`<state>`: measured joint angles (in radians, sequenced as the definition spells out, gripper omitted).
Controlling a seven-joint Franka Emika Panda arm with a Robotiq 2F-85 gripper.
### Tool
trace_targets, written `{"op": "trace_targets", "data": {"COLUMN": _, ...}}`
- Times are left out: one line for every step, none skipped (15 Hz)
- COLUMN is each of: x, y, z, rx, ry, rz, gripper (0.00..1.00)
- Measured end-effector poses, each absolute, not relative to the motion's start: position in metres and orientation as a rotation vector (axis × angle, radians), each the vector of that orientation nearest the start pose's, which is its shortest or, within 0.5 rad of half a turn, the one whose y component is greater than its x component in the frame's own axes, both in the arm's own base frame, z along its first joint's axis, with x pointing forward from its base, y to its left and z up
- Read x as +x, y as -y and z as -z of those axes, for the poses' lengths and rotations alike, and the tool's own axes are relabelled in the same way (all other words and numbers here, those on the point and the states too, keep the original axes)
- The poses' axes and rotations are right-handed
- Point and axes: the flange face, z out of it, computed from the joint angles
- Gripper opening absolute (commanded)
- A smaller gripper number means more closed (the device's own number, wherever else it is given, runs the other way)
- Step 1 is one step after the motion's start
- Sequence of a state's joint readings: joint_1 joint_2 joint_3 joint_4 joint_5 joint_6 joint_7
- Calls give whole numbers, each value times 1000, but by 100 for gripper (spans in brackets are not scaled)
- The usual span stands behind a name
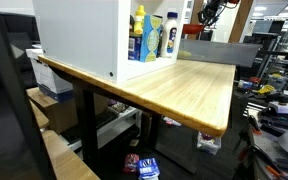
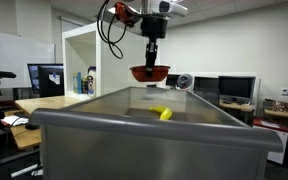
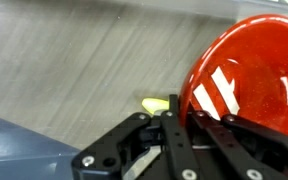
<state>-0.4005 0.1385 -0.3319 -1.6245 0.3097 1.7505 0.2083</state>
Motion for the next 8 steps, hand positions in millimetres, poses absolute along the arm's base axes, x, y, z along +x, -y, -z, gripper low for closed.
{"op": "trace_targets", "data": {"x": 471, "y": 373, "z": -549, "rx": -2537, "ry": -1391, "rz": 73, "gripper": 1}}
{"op": "trace_targets", "data": {"x": 469, "y": 371, "z": -555, "rx": -2537, "ry": -1394, "rz": 57, "gripper": 1}}
{"op": "trace_targets", "data": {"x": 467, "y": 369, "z": -562, "rx": -2537, "ry": -1397, "rz": 37, "gripper": 1}}
{"op": "trace_targets", "data": {"x": 465, "y": 366, "z": -570, "rx": -2537, "ry": -1398, "rz": 23, "gripper": 1}}
{"op": "trace_targets", "data": {"x": 464, "y": 364, "z": -578, "rx": -2537, "ry": -1399, "rz": 13, "gripper": 1}}
{"op": "trace_targets", "data": {"x": 463, "y": 361, "z": -587, "rx": -2538, "ry": -1398, "rz": 7, "gripper": 1}}
{"op": "trace_targets", "data": {"x": 462, "y": 358, "z": -597, "rx": -2538, "ry": -1398, "rz": 5, "gripper": 1}}
{"op": "trace_targets", "data": {"x": 461, "y": 356, "z": -606, "rx": -2538, "ry": -1400, "rz": 10, "gripper": 1}}
